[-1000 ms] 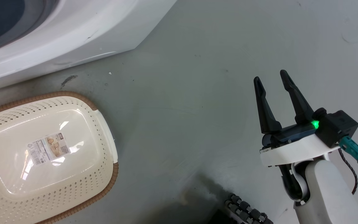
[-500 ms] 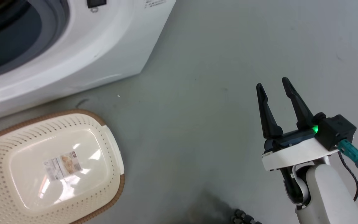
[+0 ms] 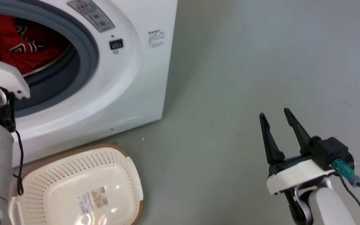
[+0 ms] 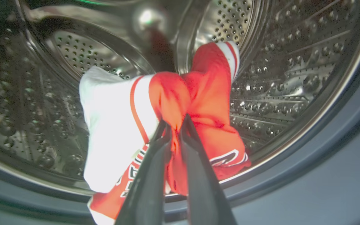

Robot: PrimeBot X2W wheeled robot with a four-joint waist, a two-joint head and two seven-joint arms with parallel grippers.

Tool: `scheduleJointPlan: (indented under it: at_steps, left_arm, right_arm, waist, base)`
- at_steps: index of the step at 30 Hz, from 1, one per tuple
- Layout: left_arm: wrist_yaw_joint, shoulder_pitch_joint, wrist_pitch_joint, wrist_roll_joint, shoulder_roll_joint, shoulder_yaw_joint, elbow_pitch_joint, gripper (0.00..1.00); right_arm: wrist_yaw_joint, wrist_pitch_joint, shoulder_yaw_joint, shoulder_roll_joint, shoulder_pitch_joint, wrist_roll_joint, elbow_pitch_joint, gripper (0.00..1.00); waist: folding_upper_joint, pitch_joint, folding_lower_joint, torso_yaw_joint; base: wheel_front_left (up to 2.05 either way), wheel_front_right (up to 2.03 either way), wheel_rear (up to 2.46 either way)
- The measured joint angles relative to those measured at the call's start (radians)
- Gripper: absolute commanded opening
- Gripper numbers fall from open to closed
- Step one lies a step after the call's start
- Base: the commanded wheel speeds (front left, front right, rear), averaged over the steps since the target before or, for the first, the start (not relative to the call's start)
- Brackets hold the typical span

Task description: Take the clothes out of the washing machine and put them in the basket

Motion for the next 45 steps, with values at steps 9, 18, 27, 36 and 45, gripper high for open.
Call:
scheduleJointPlan:
  at_steps: [9, 18, 27, 36, 45]
  left_arm:
    - [0.004, 0.180, -0.019, -0.019, -0.068, 0.039, -0.166, 0.00]
    - [0.017, 0.436, -0.018, -0.033, -0.134, 0.070, -0.361, 0.00]
    - [0.064, 0.676, 0.018, -0.031, -0.191, 0.040, -0.653, 0.00]
    - [0.124, 0.924, 0.154, -0.028, -0.213, 0.012, -0.984, 0.00]
    - [0.145, 1.076, 0.202, -0.066, -0.257, -0.014, -0.982, 0.00]
  right_arm:
    - [0.000, 0.054, -0.025, 0.000, 0.087, -0.024, -0.036, 1.00]
    - [0.000, 0.105, -0.047, 0.000, 0.172, -0.036, -0.080, 1.00]
    - [0.000, 0.150, -0.077, 0.000, 0.249, -0.060, -0.132, 1.00]
    - [0.000, 0.175, -0.089, 0.000, 0.279, -0.062, -0.170, 1.00]
    - [0.000, 0.180, -0.081, 0.000, 0.277, -0.065, -0.182, 1.00]
  waist:
    - [0.0000, -0.159, -0.0001, 0.056]
    - [0.0000, -0.287, -0.0001, 0.109]
    - [0.0000, -0.369, 0.0000, 0.172]
    - [0.0000, -0.388, 0.0001, 0.234]
    - [0.0000, -0.340, 0.0002, 0.235]
  base:
    - [0.00, 0.00, 0.00]
    - [0.00, 0.00, 0.00]
    - [0.00, 0.00, 0.00]
    - [0.00, 0.00, 0.00]
    - [0.00, 0.00, 0.00]
